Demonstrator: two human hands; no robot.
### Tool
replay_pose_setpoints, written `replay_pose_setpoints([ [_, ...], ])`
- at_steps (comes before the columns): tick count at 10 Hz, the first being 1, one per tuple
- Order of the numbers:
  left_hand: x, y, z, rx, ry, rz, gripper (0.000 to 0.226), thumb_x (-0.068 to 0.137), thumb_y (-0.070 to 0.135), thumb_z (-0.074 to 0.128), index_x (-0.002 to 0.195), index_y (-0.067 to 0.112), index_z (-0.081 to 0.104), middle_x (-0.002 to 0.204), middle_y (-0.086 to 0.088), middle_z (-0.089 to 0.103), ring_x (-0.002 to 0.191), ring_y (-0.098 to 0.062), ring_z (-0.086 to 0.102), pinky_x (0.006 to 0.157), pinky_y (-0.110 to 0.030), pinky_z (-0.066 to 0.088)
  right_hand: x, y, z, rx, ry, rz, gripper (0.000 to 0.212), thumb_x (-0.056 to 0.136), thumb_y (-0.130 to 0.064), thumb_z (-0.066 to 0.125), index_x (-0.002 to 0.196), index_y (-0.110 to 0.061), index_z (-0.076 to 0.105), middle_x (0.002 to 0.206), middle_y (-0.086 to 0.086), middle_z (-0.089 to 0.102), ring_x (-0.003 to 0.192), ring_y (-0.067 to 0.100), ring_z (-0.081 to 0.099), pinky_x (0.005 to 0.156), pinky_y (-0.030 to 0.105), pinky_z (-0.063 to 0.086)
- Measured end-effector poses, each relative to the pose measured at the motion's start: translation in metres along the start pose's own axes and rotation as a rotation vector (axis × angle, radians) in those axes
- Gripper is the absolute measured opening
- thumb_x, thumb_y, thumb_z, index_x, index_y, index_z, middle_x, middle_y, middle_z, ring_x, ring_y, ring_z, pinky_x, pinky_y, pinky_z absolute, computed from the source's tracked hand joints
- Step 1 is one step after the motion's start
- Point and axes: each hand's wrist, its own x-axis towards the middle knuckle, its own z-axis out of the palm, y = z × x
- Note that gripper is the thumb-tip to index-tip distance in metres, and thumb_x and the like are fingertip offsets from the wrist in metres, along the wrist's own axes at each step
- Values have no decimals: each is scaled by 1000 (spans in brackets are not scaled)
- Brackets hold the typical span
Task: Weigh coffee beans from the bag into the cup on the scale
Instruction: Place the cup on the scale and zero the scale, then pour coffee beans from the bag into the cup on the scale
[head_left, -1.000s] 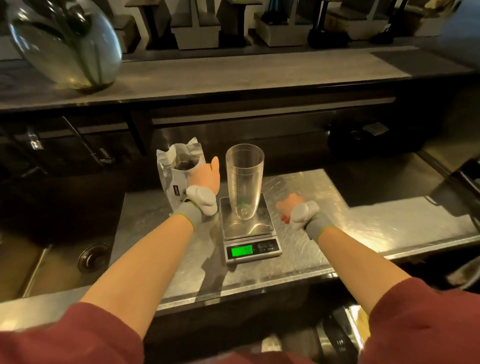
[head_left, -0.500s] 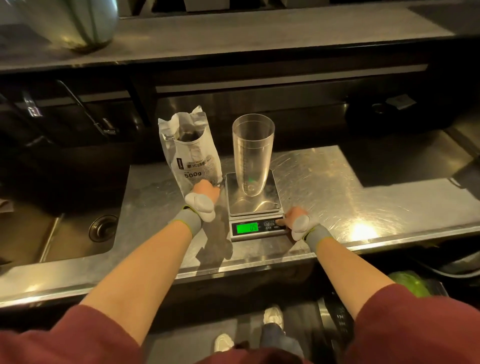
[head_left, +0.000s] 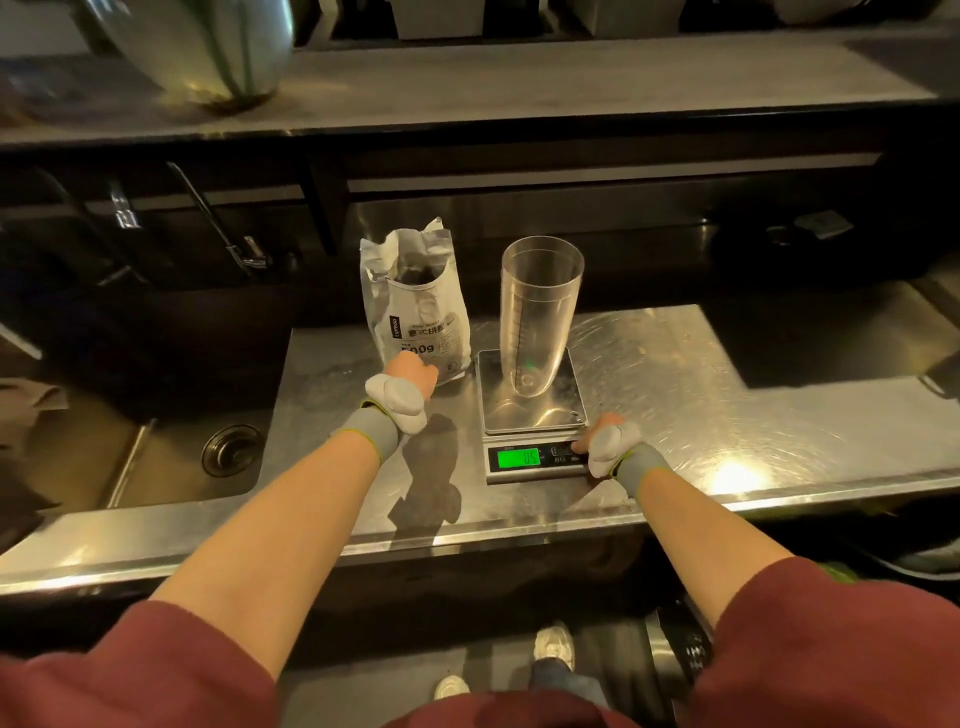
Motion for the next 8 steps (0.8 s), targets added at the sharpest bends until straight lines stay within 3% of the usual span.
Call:
replay_pose_setpoints([
  [1,-16,5,-30,47,-47,22,26,89,12,42,68,2,54,88,-19,61,79,-29,54,71,-33,42,-12,-17,4,45,115,-36,37,92,-17,53,125,1,56,131,19,57,123,34,53,97,37,43],
  [2,-15,5,-41,48,-47,24,19,87,9,46,79,0,61,90,-23,63,78,-28,54,69,-31,40,-28,-38,10,-3,112,-101,37,95,-17,48,127,1,54,133,20,55,124,36,51,100,40,42],
  [3,-10,-3,-56,20,-17,52,19,85,10,48,83,-2,62,103,-25,69,82,-34,62,74,-36,47,-36,-60,17,-7,97,-154,38,96,-19,48,129,1,52,136,22,52,127,36,49,102,40,40],
  [4,-4,-6,-71,-29,18,70,27,87,11,47,100,-6,63,107,-25,68,99,-40,66,87,-40,51,-52,-92,11,33,76,-220,42,98,-22,46,131,4,49,138,22,51,129,36,47,104,38,38],
  [5,-3,-1,-86,-63,68,113,23,90,13,51,106,-1,57,114,-25,65,97,-38,63,83,-38,48,-53,-131,5,147,55,-261,45,97,-31,44,124,3,55,129,23,59,119,37,56,96,38,44],
  [6,2,3,-100,-18,115,121,46,88,19,58,127,0,45,129,-19,56,114,-36,57,92,-41,45,-52,-164,-8,313,111,-280,50,99,-37,36,131,1,42,131,22,54,120,38,54,94,39,43],
  [7,9,6,-106,-47,122,155,63,86,17,62,139,4,32,141,-19,45,123,-36,51,98,-41,44,-48,-181,-20,497,171,-319,49,101,-32,31,144,-8,26,147,16,37,132,36,41,102,40,36],
  [8,18,10,-109,-278,86,264,61,87,11,59,140,11,30,145,-14,37,86,-31,63,70,-36,52,-34,-197,-27,725,268,-368,54,100,-27,34,150,-17,16,155,12,26,140,32,31,112,43,27],
])
